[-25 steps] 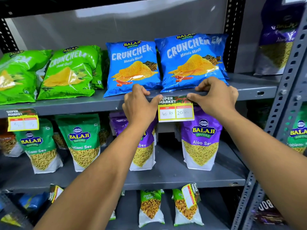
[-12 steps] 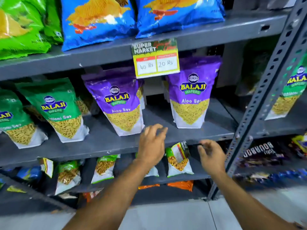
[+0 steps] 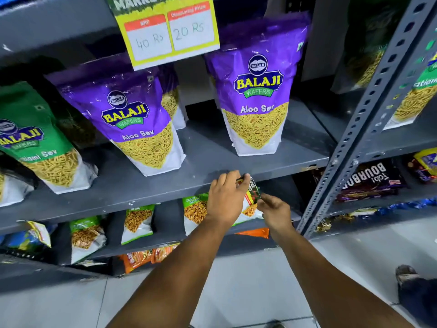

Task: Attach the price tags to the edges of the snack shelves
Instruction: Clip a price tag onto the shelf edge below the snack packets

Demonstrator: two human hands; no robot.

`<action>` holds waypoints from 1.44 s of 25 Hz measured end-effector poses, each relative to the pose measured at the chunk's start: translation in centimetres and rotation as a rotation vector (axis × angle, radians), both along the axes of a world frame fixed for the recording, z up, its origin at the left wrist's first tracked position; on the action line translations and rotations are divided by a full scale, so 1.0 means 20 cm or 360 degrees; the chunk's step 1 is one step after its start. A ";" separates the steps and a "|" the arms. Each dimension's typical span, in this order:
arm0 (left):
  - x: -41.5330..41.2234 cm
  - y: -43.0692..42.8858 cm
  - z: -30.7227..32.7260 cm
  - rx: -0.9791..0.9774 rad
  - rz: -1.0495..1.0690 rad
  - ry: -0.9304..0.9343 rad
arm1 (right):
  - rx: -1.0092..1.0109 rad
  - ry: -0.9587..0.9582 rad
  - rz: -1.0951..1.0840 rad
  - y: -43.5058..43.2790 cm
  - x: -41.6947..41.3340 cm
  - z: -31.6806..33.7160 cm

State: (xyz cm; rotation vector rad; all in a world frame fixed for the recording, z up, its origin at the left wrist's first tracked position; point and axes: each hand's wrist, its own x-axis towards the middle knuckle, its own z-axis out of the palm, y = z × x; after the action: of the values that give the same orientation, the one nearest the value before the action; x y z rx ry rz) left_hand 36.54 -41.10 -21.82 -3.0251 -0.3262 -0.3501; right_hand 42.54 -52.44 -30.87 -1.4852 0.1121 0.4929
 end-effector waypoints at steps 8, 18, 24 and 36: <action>0.02 0.00 0.04 -0.0102 0.0052 -0.0022 | -0.0115 -0.0364 0.0221 -0.13 -0.04 0.03; -0.05 0.04 0.08 -0.0042 -0.0130 -0.0007 | -0.0457 -0.0673 0.0370 -0.34 -0.12 0.08; -0.11 0.06 0.04 -0.0185 -0.0123 -0.0119 | -0.0767 -0.1018 0.0502 -0.30 0.01 0.22; -0.10 0.10 0.02 -0.0018 0.0223 -0.0047 | -0.1644 -0.1781 0.0747 -0.11 0.16 0.38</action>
State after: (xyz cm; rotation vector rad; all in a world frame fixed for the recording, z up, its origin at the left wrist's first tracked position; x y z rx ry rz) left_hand 34.45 -39.10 -21.34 -2.9885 -0.5408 -0.3831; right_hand 45.83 -54.61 -23.22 -2.6165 -1.0216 -0.1569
